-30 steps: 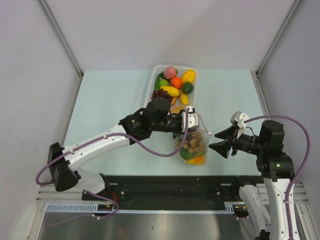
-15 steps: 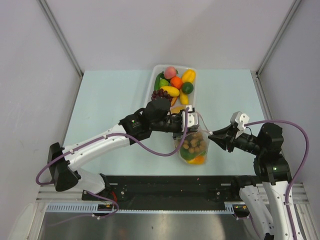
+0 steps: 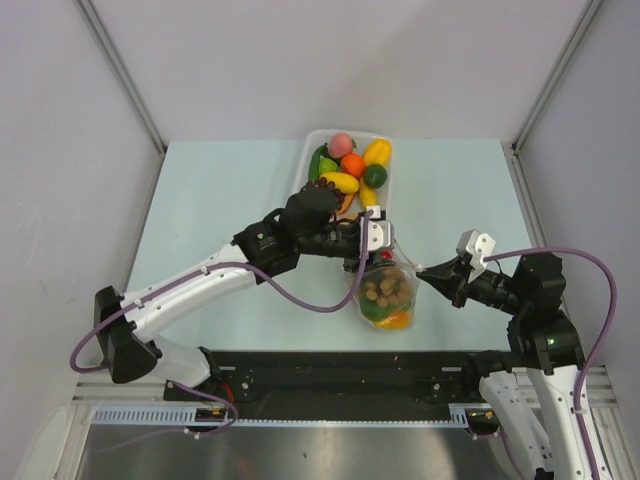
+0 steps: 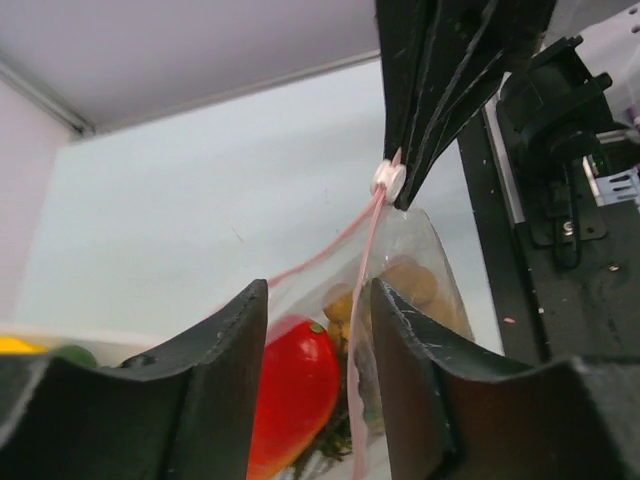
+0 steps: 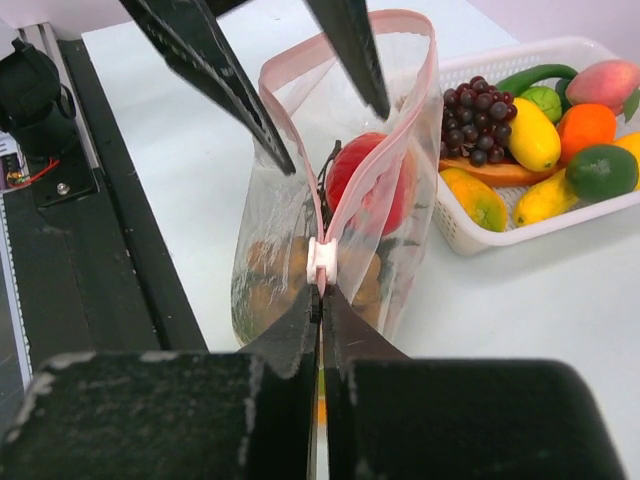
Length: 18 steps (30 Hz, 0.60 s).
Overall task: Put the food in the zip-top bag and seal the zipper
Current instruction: Zip the zipper food storage bag at the center of the board.
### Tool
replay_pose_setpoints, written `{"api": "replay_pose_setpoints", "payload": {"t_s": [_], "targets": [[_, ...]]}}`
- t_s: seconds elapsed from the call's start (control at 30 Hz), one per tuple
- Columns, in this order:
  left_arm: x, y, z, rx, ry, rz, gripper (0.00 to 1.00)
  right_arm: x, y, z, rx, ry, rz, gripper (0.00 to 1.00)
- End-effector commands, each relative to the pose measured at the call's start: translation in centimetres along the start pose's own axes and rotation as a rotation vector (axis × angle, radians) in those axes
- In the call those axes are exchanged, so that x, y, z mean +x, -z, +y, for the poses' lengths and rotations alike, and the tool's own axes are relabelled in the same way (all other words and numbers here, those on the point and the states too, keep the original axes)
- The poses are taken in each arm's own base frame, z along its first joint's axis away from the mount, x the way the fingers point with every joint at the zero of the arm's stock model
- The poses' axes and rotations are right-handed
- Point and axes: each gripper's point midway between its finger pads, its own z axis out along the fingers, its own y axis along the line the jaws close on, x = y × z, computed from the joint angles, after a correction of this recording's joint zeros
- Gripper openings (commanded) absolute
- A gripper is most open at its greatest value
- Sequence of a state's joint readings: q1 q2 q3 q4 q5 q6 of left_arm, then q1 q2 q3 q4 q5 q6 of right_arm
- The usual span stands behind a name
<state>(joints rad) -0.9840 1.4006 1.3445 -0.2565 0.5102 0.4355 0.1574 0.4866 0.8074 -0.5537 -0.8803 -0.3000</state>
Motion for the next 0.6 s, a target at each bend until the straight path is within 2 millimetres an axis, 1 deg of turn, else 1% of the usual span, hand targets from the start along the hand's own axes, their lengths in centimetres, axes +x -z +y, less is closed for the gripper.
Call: {"api": "replay_pose_setpoints", "payload": {"t_s": [0.0, 0.1, 0.17, 0.2, 0.3, 0.37, 0.4, 0.47, 0.57], "targets": [[-6.0, 1.5, -0.3, 0.064, -0.240, -0.120, 0.51, -0.9, 0.2, 0.1, -0.005, 0.068, -0.020, 0.00], [-5.8, 0.5, -0.9, 0.129, -0.260, -0.086, 0.51, -1.1, 0.3, 0.1, -0.003, 0.081, -0.022, 0.00], [-5.3, -0.1, -1.8, 0.180, -0.256, -0.061, 0.52, -1.3, 0.3, 0.1, -0.001, 0.082, -0.023, 0.00], [-5.3, -0.6, -1.9, 0.193, -0.256, -0.056, 0.53, -1.3, 0.3, 0.0, 0.002, 0.083, -0.022, 0.00], [-5.2, -1.2, -2.6, 0.222, -0.238, -0.044, 0.57, -1.5, 0.4, 0.1, 0.003, 0.087, -0.025, 0.00], [-4.6, -1.6, -3.2, 0.247, -0.231, -0.024, 0.58, -1.7, 0.5, 0.1, 0.004, 0.090, -0.026, 0.00], [-4.8, -1.7, -3.3, 0.252, -0.234, -0.023, 0.59, -1.8, 0.5, 0.2, 0.001, 0.092, -0.029, 0.00], [-4.3, -2.1, -3.7, 0.271, -0.228, -0.008, 0.59, -1.9, 0.6, 0.3, -0.001, 0.093, -0.031, 0.00], [-4.1, -2.7, -3.6, 0.266, -0.213, -0.001, 0.58, -2.1, 0.6, 0.5, -0.010, 0.098, -0.039, 0.00]]}}
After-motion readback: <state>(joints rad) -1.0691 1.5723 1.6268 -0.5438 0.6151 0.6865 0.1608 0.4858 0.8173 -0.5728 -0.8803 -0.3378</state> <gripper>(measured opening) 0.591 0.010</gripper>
